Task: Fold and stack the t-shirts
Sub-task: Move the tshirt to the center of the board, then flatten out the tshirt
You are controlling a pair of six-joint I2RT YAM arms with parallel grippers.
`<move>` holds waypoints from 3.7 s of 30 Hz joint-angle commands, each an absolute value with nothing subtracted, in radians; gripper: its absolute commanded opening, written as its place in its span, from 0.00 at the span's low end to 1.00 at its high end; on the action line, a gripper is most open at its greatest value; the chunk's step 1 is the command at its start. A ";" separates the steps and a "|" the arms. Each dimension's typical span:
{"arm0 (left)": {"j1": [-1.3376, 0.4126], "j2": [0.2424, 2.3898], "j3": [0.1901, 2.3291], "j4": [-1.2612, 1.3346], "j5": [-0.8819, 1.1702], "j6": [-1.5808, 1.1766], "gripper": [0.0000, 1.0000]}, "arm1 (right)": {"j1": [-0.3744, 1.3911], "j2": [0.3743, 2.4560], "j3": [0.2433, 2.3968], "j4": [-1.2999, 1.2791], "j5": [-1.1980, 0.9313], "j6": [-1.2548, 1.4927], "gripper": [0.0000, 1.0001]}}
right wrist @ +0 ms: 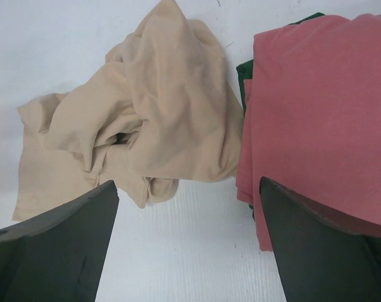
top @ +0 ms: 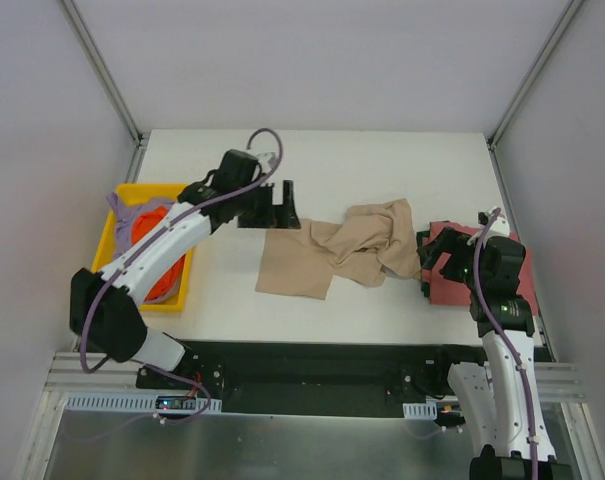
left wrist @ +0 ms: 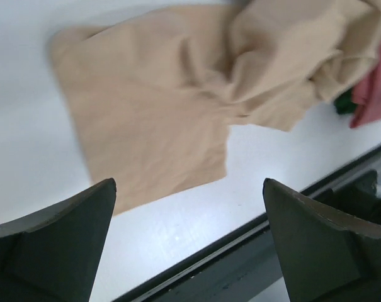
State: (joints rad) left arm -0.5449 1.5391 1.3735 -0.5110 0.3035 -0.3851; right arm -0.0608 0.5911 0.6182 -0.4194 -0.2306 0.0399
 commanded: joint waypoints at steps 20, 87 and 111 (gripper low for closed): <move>-0.494 1.706 0.991 -0.488 0.074 -0.770 0.56 | -0.060 0.634 0.621 -0.380 -0.245 0.034 0.96; -0.302 1.509 1.049 -0.627 -0.316 -0.614 0.00 | 0.370 1.215 0.752 -0.509 0.236 0.453 0.77; -0.301 1.310 0.864 -0.388 -0.175 -0.546 0.00 | 0.367 1.425 0.690 -0.354 0.225 0.517 0.21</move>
State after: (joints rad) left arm -0.3122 1.3468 0.8761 -0.4500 -0.2295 -0.5804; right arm 0.3672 1.4212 0.7151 -0.3759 0.2310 0.4877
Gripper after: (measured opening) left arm 0.007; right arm 0.294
